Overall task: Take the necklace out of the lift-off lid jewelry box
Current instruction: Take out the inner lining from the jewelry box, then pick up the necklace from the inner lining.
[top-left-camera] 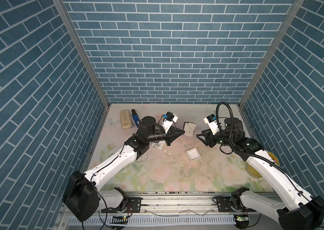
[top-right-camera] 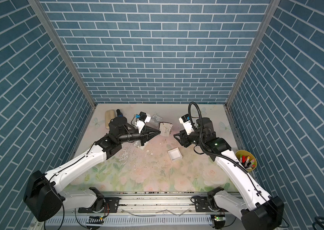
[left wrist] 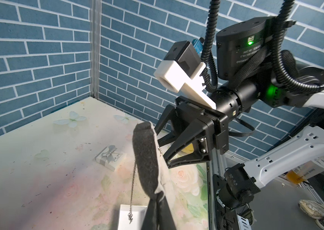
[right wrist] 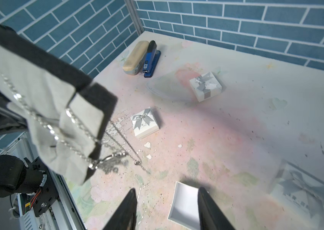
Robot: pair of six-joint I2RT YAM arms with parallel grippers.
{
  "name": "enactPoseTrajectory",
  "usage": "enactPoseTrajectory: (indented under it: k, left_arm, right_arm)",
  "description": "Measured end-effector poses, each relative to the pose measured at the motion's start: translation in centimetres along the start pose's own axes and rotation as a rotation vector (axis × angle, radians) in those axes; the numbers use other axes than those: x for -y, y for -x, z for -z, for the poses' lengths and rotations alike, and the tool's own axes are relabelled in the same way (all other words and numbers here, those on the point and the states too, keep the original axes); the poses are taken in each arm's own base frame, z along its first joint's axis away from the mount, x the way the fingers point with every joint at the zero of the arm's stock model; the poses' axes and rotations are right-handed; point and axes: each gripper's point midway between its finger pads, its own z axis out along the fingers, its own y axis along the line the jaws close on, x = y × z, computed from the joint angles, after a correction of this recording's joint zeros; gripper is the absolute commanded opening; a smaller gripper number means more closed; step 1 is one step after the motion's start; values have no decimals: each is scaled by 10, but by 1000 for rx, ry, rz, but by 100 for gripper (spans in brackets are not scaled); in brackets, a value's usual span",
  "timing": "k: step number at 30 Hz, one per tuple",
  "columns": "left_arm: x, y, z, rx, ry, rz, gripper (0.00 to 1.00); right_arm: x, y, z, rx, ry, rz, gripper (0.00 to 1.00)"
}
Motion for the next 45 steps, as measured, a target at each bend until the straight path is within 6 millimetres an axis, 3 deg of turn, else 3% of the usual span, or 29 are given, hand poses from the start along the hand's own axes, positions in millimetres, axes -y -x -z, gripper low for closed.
enactPoseTrajectory:
  k: [5,17,27,40,45]
  left_arm:
    - [3,-2,0,-21,-17,6,0]
    - [1,-4,7,-35,-8,12,0]
    - [-7,1,12,-17,44,-8,0]
    - [-8,1,12,-19,46,-8,0]
    - [-8,1,12,-19,47,-8,0]
  right_arm:
    - [-12,12,-10,42,62,78,57]
    - [-26,6,-24,26,140,190,61]
    - [-20,-27,-29,-28,106,192,62]
    - [-23,-6,-42,50,95,244,61]
    - [-23,1,-49,80,99,255,56]
